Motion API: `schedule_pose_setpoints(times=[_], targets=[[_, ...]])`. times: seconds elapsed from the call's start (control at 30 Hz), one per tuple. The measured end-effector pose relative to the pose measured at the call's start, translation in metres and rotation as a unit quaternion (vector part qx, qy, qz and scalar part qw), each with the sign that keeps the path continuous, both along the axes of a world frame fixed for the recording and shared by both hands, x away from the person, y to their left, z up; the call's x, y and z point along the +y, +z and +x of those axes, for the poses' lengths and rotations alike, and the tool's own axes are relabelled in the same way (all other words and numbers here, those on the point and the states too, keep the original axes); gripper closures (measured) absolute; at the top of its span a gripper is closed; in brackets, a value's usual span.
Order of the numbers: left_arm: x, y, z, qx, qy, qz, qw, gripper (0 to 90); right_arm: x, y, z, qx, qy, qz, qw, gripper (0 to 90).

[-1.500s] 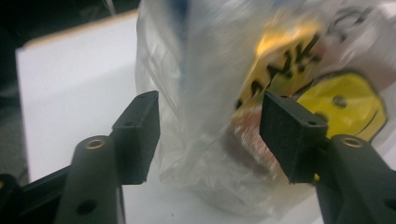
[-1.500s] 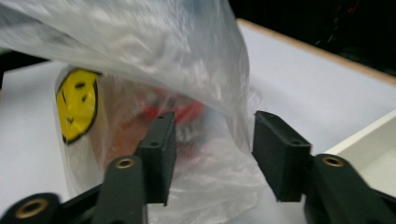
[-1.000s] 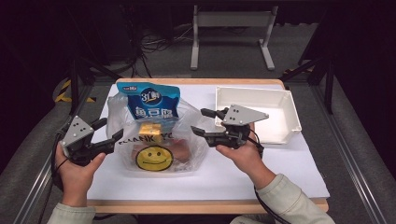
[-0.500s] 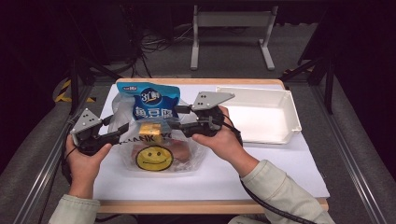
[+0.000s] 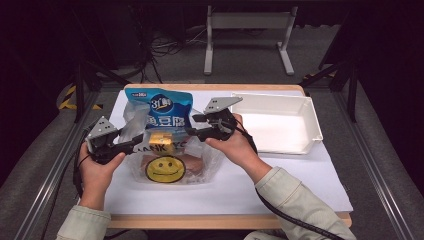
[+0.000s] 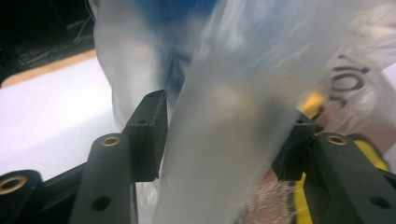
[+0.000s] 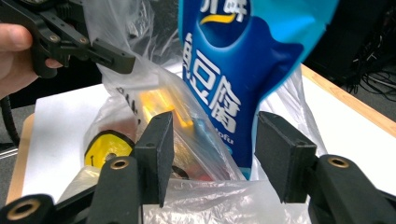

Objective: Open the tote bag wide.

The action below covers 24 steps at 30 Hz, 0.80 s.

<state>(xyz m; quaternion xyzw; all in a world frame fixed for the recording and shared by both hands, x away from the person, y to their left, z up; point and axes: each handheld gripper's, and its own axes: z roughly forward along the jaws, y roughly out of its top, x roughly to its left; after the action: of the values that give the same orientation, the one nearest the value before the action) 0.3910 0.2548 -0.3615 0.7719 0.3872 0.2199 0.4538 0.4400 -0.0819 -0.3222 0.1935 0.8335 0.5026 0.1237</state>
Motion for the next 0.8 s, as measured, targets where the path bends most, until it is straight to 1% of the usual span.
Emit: schedule_pose_setpoints(times=[0.03,0.1,0.17,0.2,0.27,0.3,0.33,0.4,0.5,0.63,0.8], targets=[[0.000,-0.003,0.002,0.005,-0.001,-0.003,1.0000,46.0,0.000,-0.001,0.001,0.002,-0.001,-0.001,1.0000,47.5],[0.001,-0.008,0.005,0.018,-0.002,-0.001,0.9998,47.2,-0.001,-0.004,0.002,0.006,-0.002,-0.006,1.0000,46.7],[0.000,-0.010,0.006,0.020,0.000,0.000,0.9998,53.2,0.000,-0.008,0.005,0.012,-0.002,-0.011,0.9999,46.2],[0.000,-0.011,0.006,0.023,0.000,0.002,0.9997,53.2,0.000,-0.008,0.005,0.012,-0.002,-0.011,0.9999,46.2],[-0.001,-0.011,0.005,0.019,0.001,0.006,0.9998,65.7,0.000,-0.014,0.008,0.017,-0.004,-0.017,0.9997,45.9],[0.000,-0.010,0.004,0.016,-0.002,0.011,0.9998,74.7,0.000,-0.016,0.010,0.019,-0.004,-0.019,0.9996,45.7],[0.000,-0.010,0.004,0.016,-0.002,0.011,0.9998,81.4,0.000,-0.019,0.013,0.023,-0.004,-0.022,0.9995,45.6],[0.000,-0.008,0.001,0.008,0.000,0.012,0.9999,88.0,0.001,-0.022,0.015,0.027,-0.002,-0.025,0.9993,45.3],[0.001,-0.007,0.000,0.005,-0.001,0.010,0.9999,89.4,0.003,-0.025,0.017,0.030,0.000,-0.031,0.9991,44.5],[0.002,-0.006,-0.003,0.001,-0.004,-0.004,1.0000,89.7,0.006,-0.030,0.021,0.037,0.004,-0.039,0.9985,43.0],[0.004,-0.004,-0.005,-0.006,-0.008,-0.010,0.9999,89.7,0.009,-0.036,0.025,0.045,0.006,-0.046,0.9979,42.1]])
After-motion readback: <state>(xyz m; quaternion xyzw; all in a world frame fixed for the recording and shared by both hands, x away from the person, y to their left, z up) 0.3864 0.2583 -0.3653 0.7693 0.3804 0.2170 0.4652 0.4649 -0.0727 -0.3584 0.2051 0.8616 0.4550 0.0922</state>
